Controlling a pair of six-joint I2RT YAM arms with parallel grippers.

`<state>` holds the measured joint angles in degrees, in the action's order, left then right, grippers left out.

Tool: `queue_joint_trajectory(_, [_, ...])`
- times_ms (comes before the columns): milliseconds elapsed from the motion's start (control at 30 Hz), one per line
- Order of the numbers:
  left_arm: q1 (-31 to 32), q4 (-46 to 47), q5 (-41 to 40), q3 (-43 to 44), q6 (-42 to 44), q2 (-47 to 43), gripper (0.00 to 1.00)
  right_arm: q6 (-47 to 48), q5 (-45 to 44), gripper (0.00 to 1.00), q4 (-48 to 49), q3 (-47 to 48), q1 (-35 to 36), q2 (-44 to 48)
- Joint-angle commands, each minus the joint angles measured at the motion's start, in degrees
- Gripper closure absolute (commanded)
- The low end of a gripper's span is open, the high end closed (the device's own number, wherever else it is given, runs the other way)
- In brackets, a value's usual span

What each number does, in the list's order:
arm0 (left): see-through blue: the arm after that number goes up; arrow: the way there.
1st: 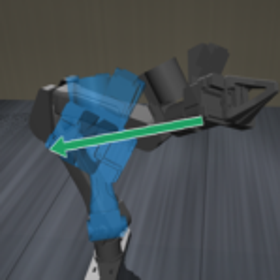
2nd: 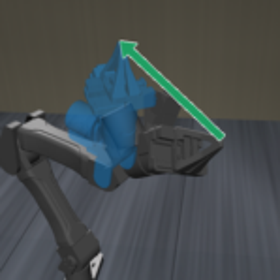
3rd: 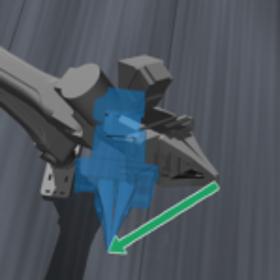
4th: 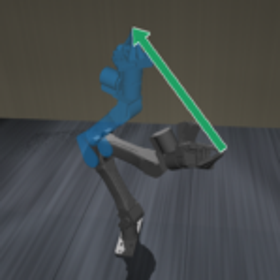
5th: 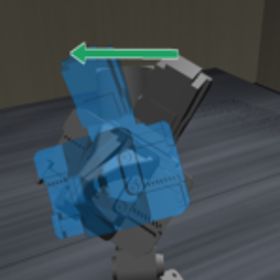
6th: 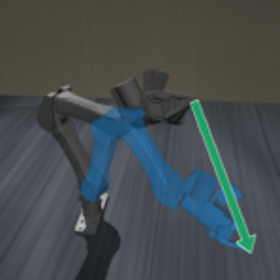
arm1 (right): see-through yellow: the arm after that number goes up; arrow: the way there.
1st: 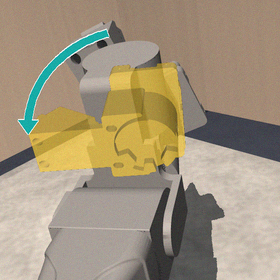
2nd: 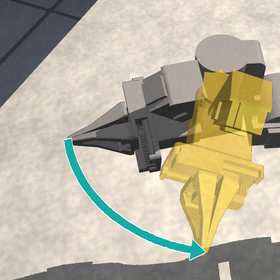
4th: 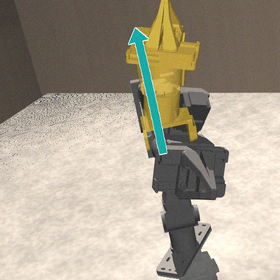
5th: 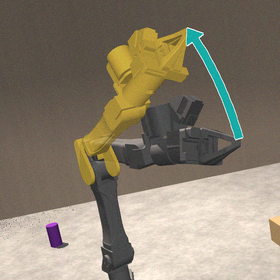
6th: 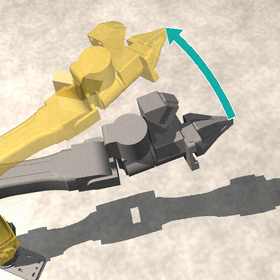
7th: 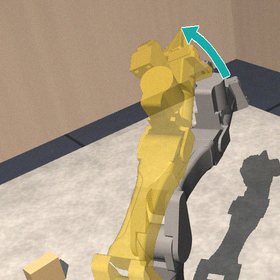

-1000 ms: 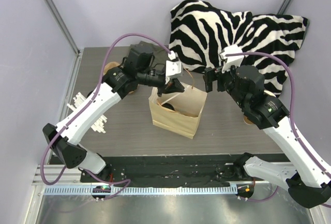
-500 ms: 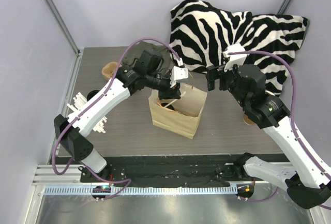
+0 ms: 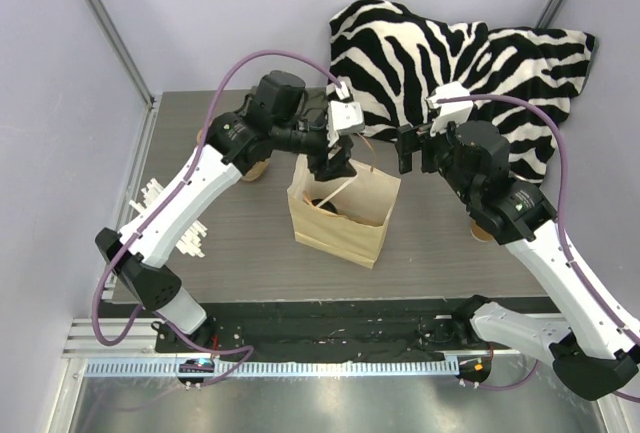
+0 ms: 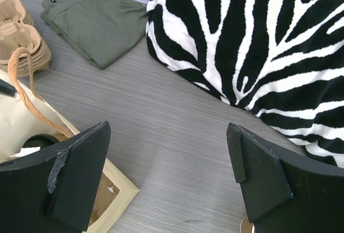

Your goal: Pack the takeout coffee

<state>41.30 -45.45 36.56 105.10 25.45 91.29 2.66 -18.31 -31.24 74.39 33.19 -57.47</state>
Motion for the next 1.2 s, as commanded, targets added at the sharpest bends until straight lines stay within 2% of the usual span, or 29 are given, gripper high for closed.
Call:
queue_joint_trajectory(0, [0.36,1.78,-0.52,4.41,-2.25,-1.46,0.36,-0.02,0.73,0.02,3.29,2.78,-0.23,-0.88])
queue_joint_trajectory(167, [0.36,-0.52,-0.52,0.12,-0.23,-2.60,0.39,0.07,1.08,0.02,3.56,2.78,-0.32,-1.32])
queue_joint_trajectory(367, [0.36,2.11,-2.10,-5.42,-2.07,-1.90,0.43,0.07,0.99,0.02,3.56,2.60,-0.40,-0.89])
queue_joint_trajectory(533, [0.36,2.73,-2.80,-7.36,-2.69,-0.76,0.45,0.24,0.64,0.02,3.30,2.34,-0.32,-0.10])
queue_joint_trajectory(700, [0.36,3.26,-2.89,-9.30,-2.60,-0.06,0.51,0.24,0.38,0.02,3.21,2.08,-0.32,0.34])
queue_joint_trajectory(900, [0.36,3.44,-1.58,-9.30,-3.39,1.09,0.65,0.33,0.11,0.02,3.38,1.90,-0.41,0.43])
queue_joint_trajectory(1067, [0.27,2.56,-1.05,-7.02,-4.27,0.91,0.87,0.42,-0.06,0.02,3.30,1.81,-0.41,0.70])
queue_joint_trajectory(1100, [0.27,2.04,-0.96,-6.32,-4.44,0.82,0.94,0.42,0.02,0.02,3.30,1.81,-0.49,0.78])
queue_joint_trajectory(1167, [0.27,0.19,-0.61,-3.86,-4.62,0.47,0.99,0.42,0.02,0.02,3.21,1.90,-0.49,0.61])
